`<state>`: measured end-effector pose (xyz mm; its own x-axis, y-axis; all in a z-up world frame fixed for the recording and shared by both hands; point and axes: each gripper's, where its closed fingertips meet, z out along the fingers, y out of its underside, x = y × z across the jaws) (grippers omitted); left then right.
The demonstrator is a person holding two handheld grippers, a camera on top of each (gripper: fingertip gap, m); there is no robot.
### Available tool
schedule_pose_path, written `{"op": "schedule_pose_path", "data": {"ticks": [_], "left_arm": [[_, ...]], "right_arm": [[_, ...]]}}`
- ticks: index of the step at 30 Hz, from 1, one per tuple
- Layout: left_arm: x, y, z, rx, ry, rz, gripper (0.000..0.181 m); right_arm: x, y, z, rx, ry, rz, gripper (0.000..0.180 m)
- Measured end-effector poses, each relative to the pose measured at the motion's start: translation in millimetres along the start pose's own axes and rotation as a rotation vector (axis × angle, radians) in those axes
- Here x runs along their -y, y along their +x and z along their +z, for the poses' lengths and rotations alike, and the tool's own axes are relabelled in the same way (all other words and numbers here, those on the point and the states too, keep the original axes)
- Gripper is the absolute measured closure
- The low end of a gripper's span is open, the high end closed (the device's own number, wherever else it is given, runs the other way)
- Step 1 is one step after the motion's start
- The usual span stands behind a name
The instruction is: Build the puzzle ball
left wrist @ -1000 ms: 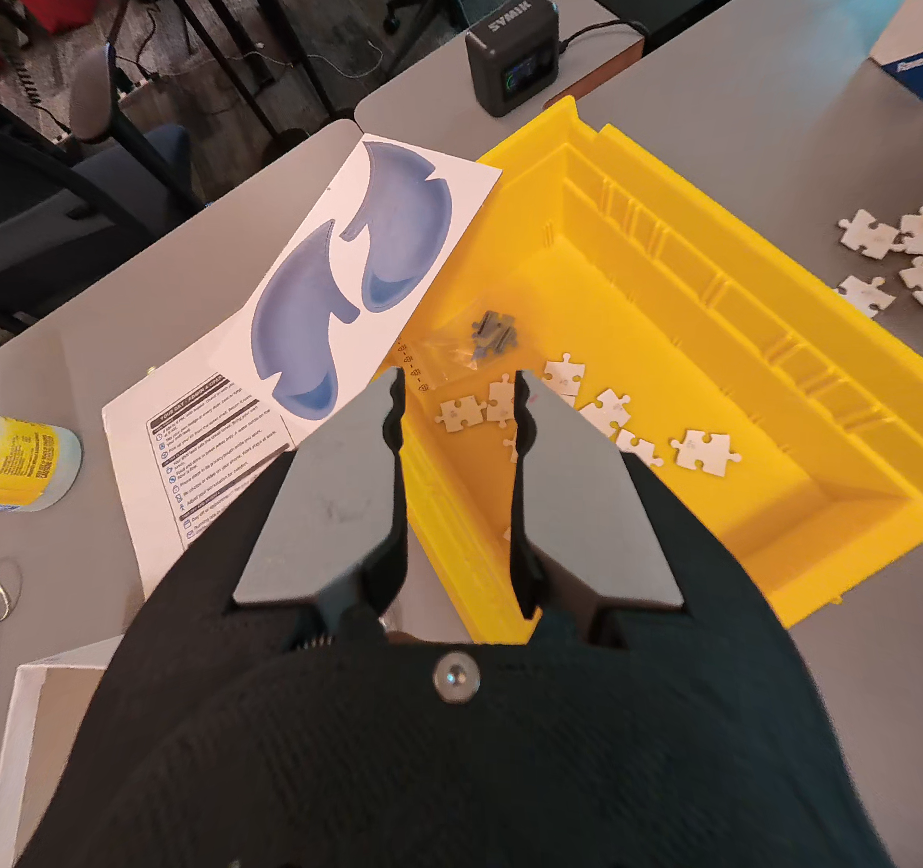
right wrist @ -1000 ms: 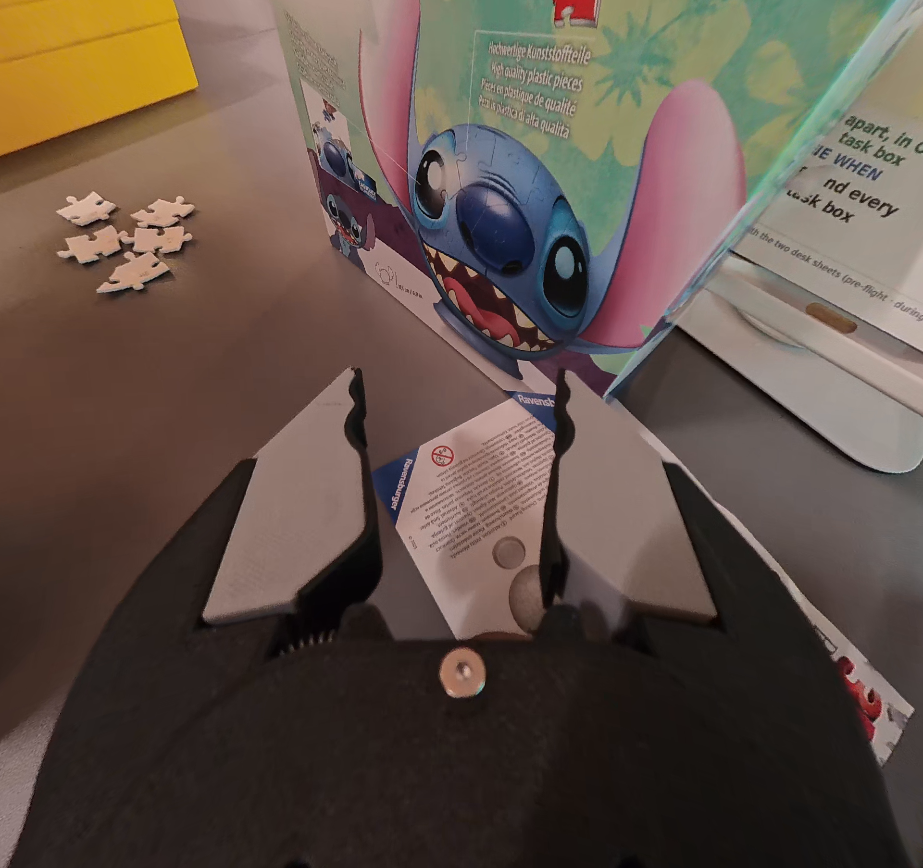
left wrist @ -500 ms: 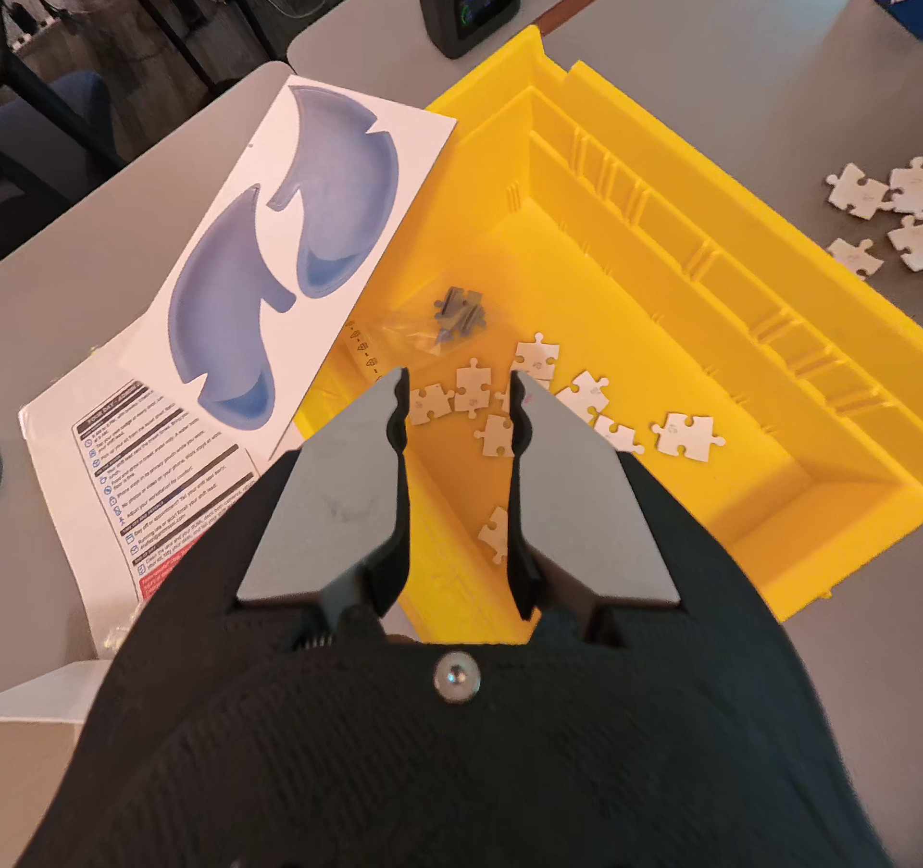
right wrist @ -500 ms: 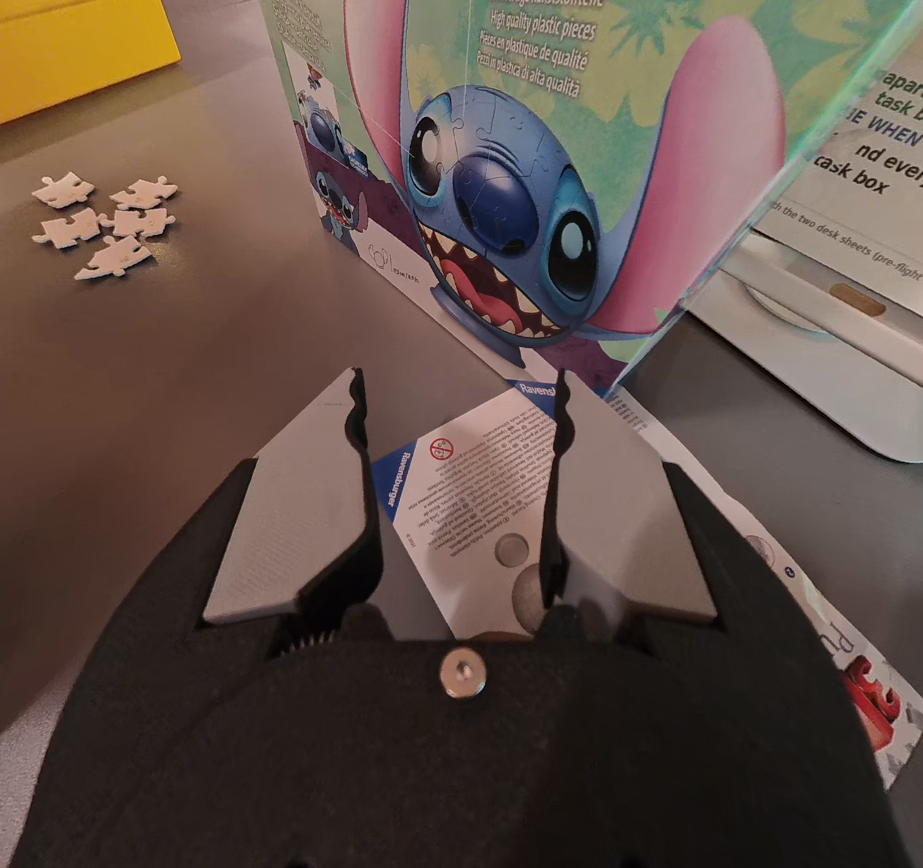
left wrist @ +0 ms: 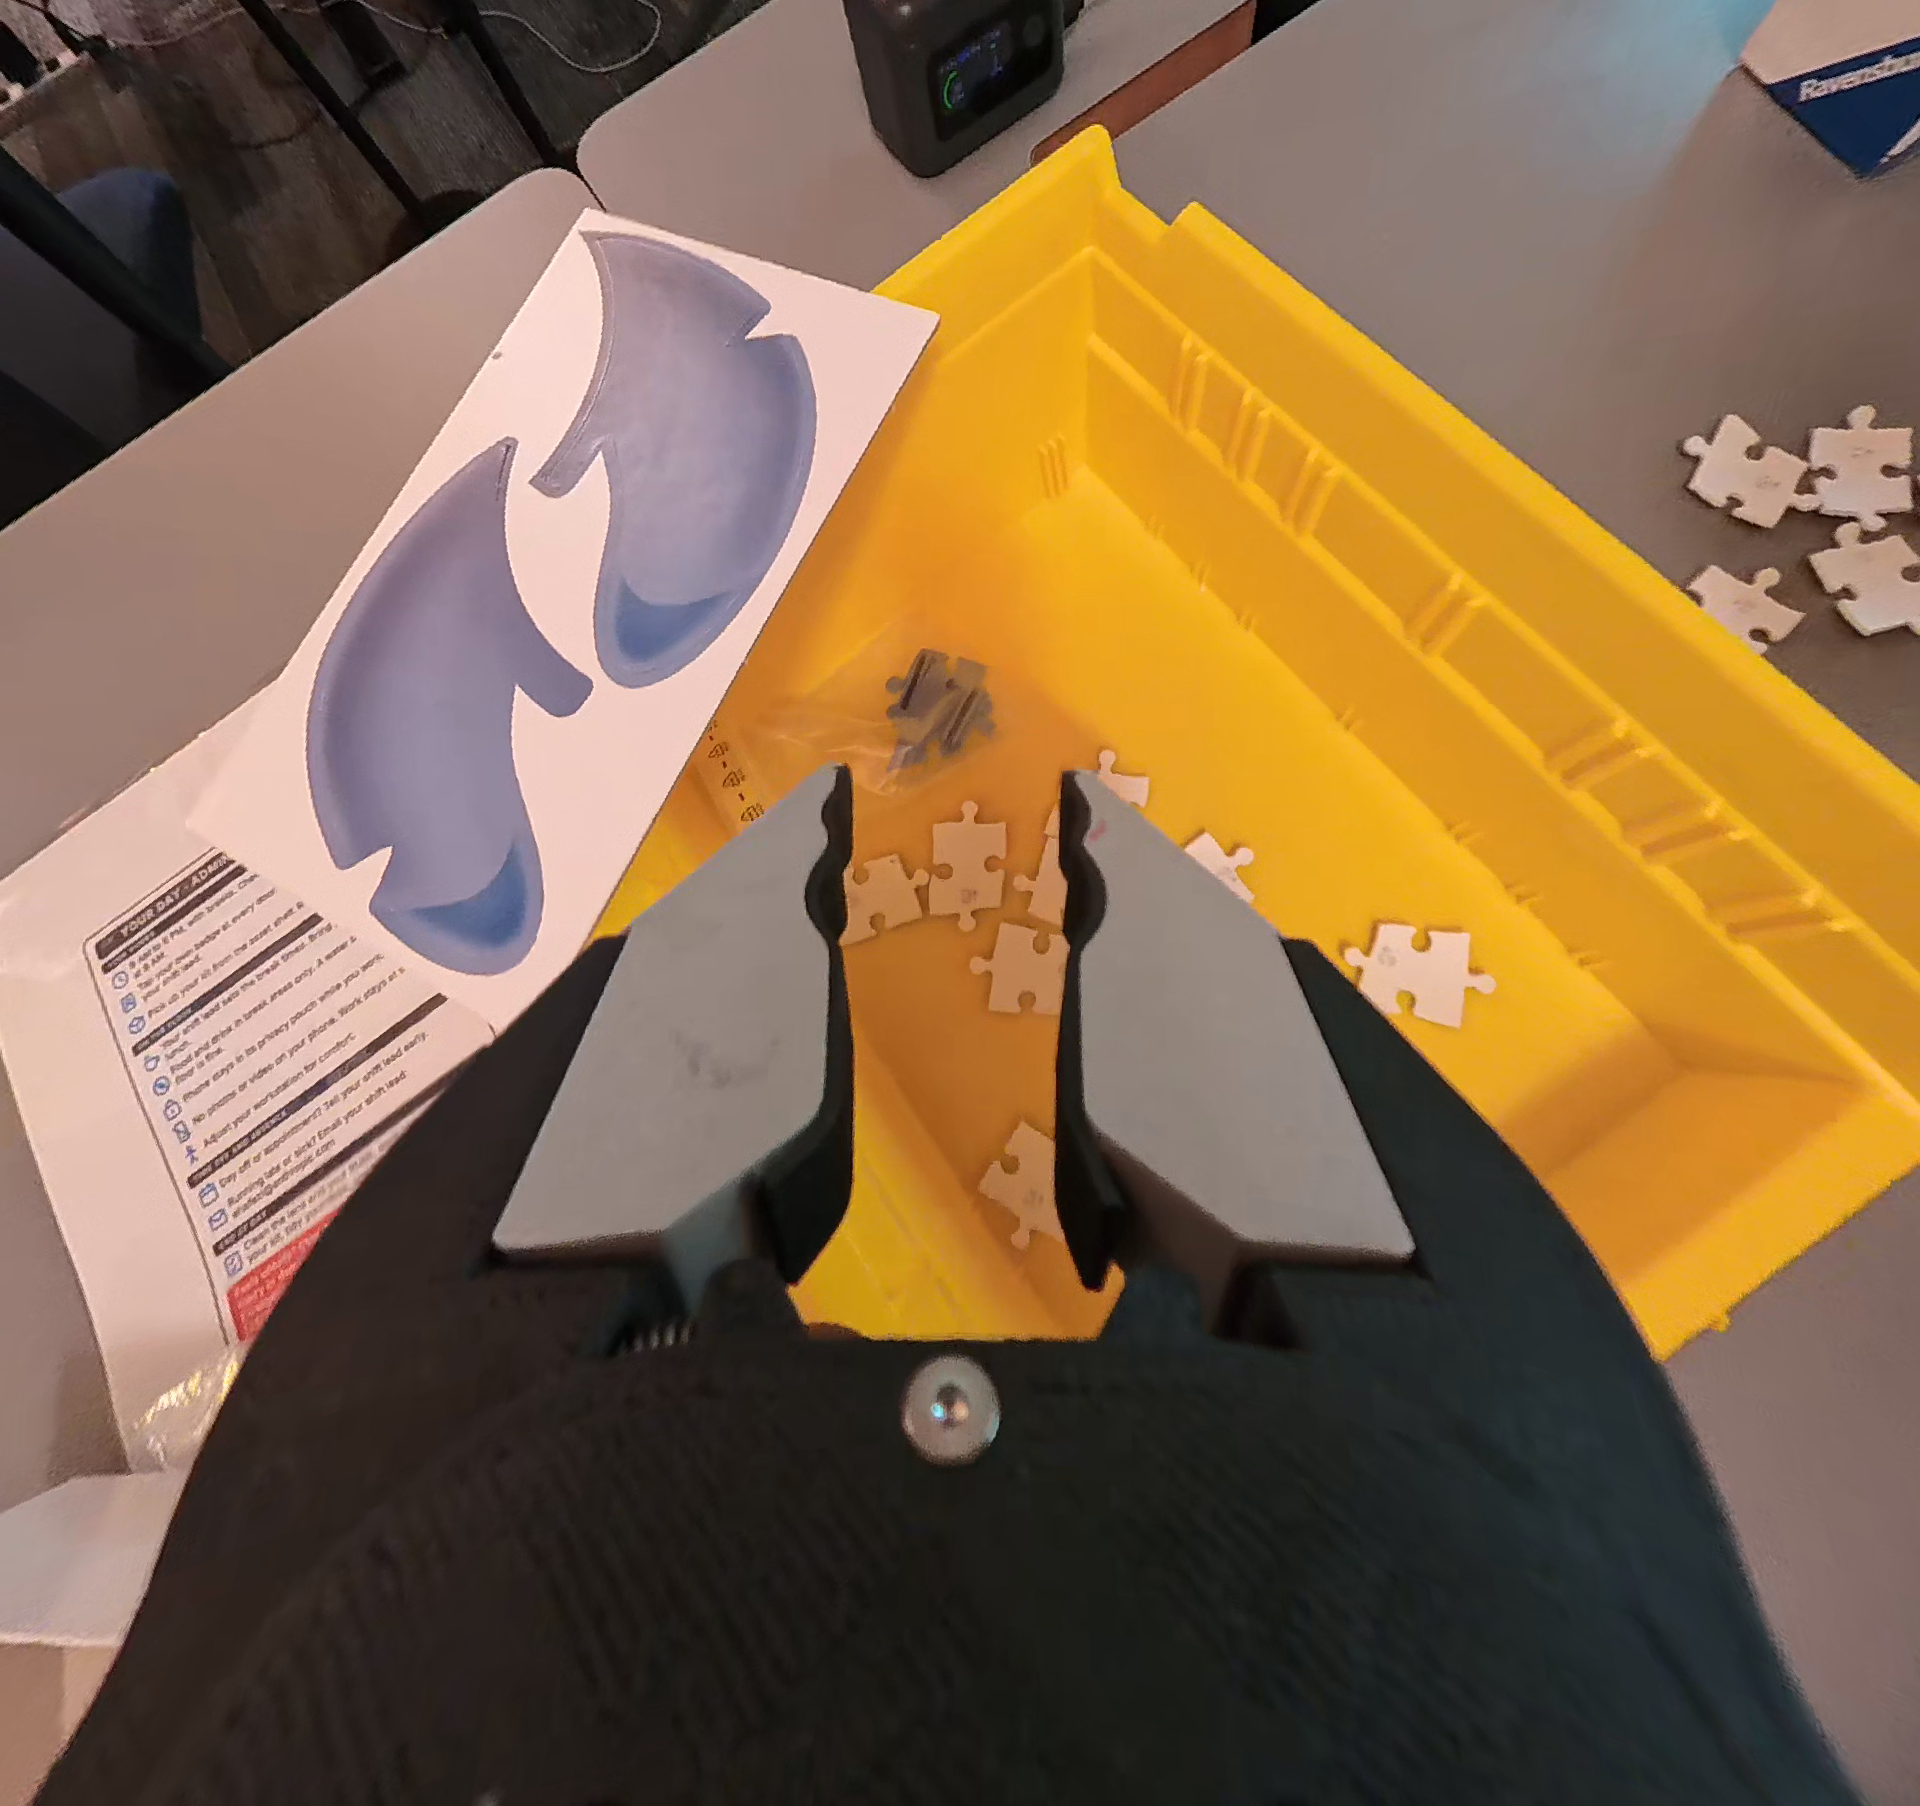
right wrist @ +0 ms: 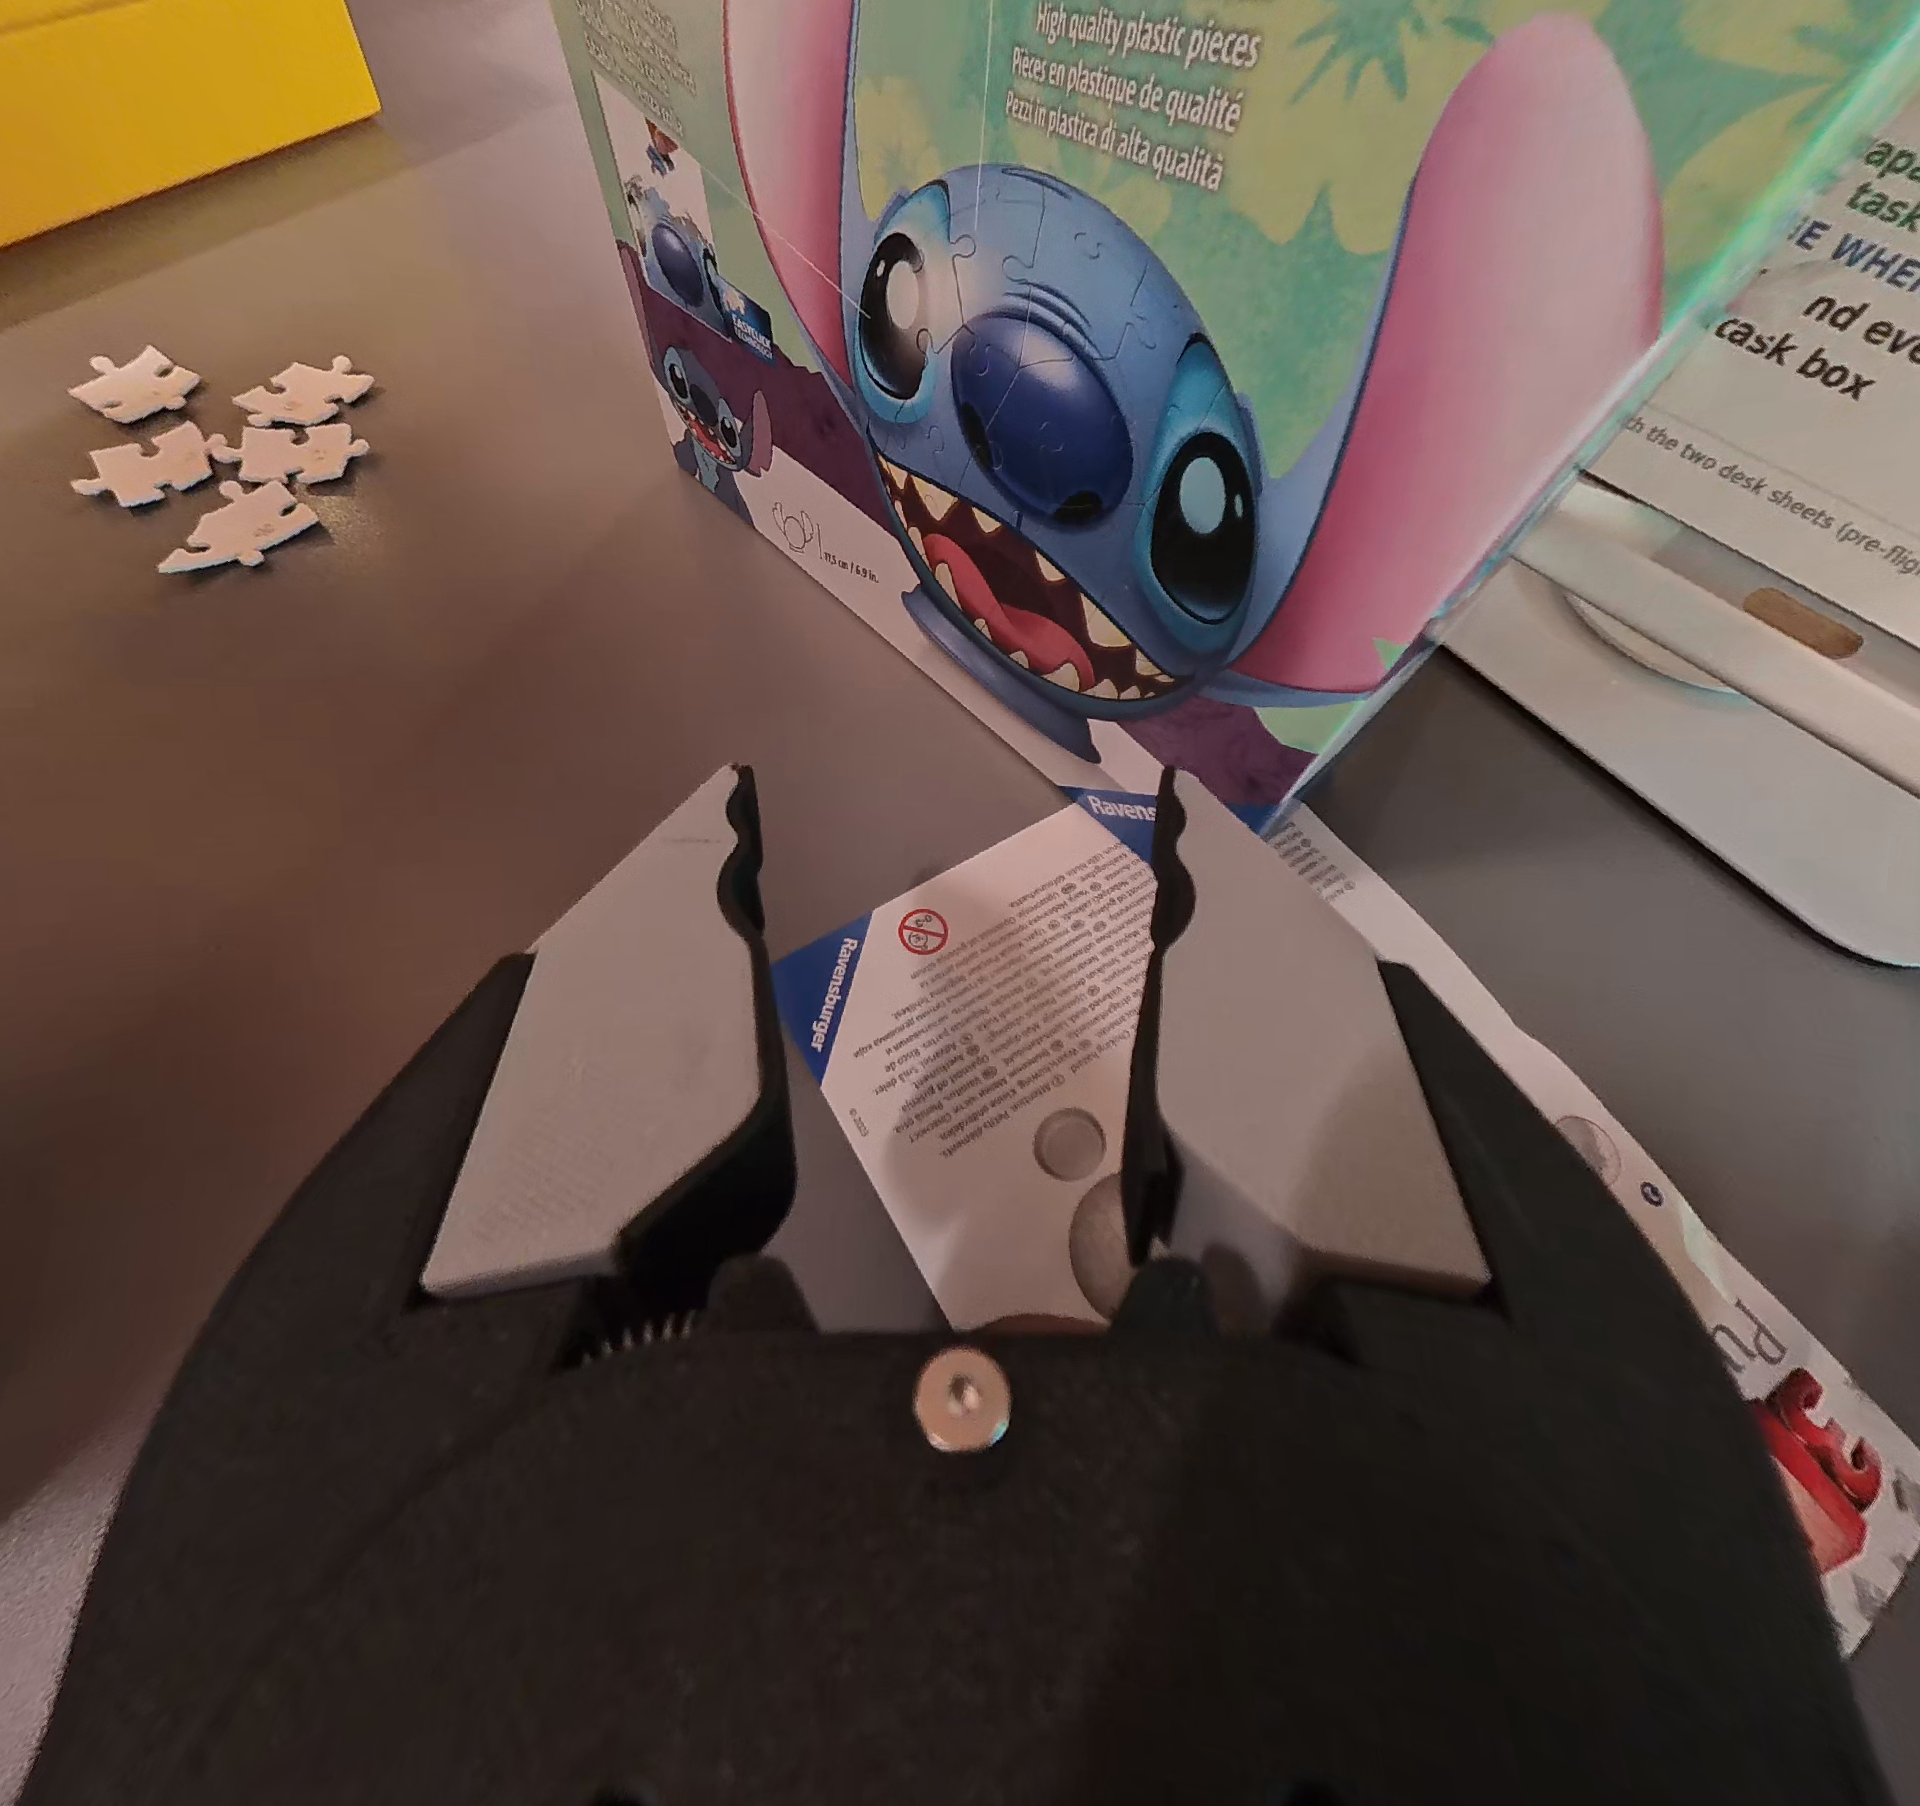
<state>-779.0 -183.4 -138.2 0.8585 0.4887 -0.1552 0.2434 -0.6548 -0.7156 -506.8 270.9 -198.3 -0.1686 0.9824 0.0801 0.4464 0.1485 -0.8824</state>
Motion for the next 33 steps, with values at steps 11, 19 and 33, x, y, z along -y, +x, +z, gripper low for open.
{"op": "schedule_pose_path", "data": {"ticks": [11, 19, 33], "left_arm": [[15.7, 8.3, 16.1, -0.046, 0.021, 0.016, 0.144], [7.1, 10.9, 18.8, -0.075, -0.012, 0.007, 0.144], [-51.0, 30.4, 45.8, -0.105, -0.34, 0.14, 0.146]], "right_arm": [[-6.3, -1.4, 7.7, 0.021, -0.02, 0.013, 0.107], [-9.7, -2.4, 11.8, 0.024, -0.037, 0.007, 0.107], [-11.5, -2.5, 13.1, 0.025, -0.045, 0.011, 0.108]]}}
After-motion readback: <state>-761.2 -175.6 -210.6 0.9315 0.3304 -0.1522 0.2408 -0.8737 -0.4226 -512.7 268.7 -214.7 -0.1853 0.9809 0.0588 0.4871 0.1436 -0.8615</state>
